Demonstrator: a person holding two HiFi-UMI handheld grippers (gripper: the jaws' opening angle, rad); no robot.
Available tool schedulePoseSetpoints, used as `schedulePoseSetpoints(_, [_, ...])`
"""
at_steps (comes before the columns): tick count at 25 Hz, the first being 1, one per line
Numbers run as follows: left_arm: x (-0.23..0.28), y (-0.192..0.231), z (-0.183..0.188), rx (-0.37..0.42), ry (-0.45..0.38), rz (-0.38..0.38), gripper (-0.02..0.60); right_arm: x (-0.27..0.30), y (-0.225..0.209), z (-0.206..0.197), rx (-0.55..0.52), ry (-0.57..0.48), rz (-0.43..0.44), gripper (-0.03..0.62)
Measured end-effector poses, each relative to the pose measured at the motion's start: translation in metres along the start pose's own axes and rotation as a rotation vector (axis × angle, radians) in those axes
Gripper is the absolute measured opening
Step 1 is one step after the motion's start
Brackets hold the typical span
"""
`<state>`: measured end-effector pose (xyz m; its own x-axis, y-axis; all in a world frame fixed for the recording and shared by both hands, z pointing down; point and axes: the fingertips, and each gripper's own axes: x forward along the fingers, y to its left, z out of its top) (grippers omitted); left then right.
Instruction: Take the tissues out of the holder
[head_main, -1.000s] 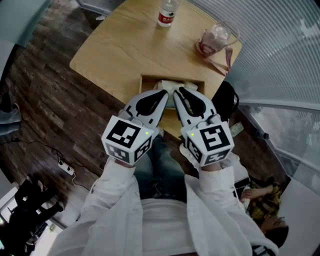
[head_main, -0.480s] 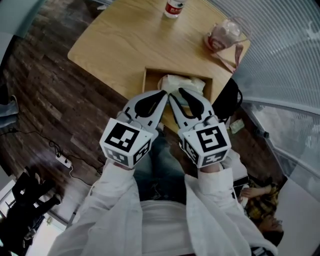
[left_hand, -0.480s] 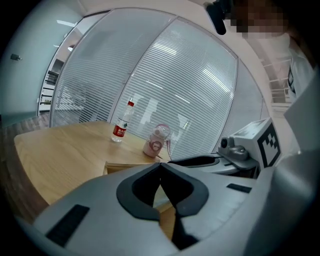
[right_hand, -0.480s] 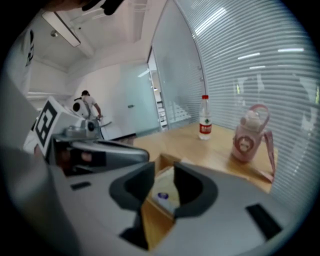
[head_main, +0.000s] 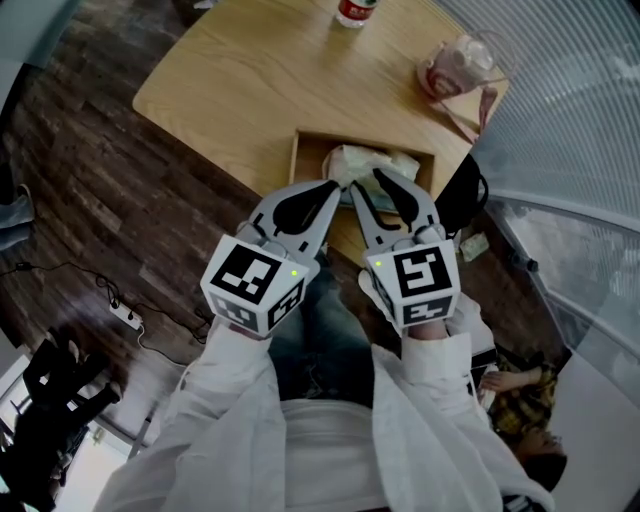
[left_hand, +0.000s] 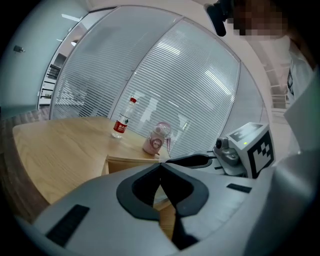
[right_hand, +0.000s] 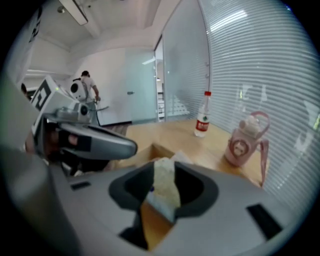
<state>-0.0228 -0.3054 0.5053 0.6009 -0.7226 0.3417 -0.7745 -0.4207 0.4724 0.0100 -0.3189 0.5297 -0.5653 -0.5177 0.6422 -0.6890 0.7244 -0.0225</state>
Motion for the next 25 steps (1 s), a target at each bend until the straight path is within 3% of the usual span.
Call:
schedulePoseSetpoints(8, [0.006, 0.005, -0.002, -0.01, 0.016, 0.006, 0.009, 0.01, -0.002, -0.008, -0.036, 0.051, -0.015, 0.11])
schedulePoseSetpoints(18, [0.012, 0.0, -0.003, -0.042, 0.024, -0.019, 0.009, 0.013, 0.003, -0.013, 0.01, 0.077, 0.047, 0.107])
schedulePoseSetpoints(25, [0.016, -0.002, -0.004, -0.059, 0.024, -0.025, 0.009, 0.013, 0.002, -0.016, -0.003, 0.082, 0.058, 0.023])
